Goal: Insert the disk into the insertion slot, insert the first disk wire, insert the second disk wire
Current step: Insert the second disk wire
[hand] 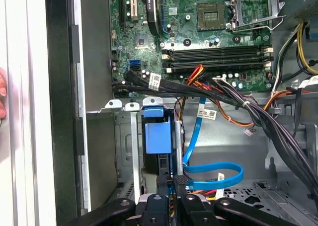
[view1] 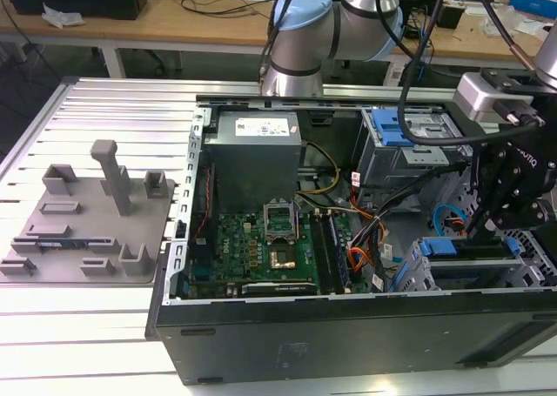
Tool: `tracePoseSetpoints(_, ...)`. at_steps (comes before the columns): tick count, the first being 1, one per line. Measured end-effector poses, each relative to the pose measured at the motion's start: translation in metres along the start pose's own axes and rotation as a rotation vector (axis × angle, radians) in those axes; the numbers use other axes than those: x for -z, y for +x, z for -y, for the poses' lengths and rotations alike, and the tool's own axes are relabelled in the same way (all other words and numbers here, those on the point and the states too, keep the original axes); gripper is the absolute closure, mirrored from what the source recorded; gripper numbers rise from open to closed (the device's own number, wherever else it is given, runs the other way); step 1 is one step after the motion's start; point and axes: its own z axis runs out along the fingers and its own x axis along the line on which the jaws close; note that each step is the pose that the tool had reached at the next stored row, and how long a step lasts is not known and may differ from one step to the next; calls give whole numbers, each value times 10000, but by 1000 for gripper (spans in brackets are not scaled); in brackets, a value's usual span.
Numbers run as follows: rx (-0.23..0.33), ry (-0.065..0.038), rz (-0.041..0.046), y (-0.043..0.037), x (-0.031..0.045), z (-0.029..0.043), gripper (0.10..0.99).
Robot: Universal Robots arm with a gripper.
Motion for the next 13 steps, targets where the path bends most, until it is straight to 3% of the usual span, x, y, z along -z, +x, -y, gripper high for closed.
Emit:
tracePoseSetpoints(5,-1,1,-6,1,-50,-2,925)
tracePoseSetpoints(8,-1,-4,21,4,-73,-39,914)
tracePoseSetpoints(9,-2,-3,15,5,-72,-44,855)
tracePoseSetpoints(11,1,0,5,7,-42,-47,729)
tracePoseSetpoints(13,-2,0,3,5,41,-50,729)
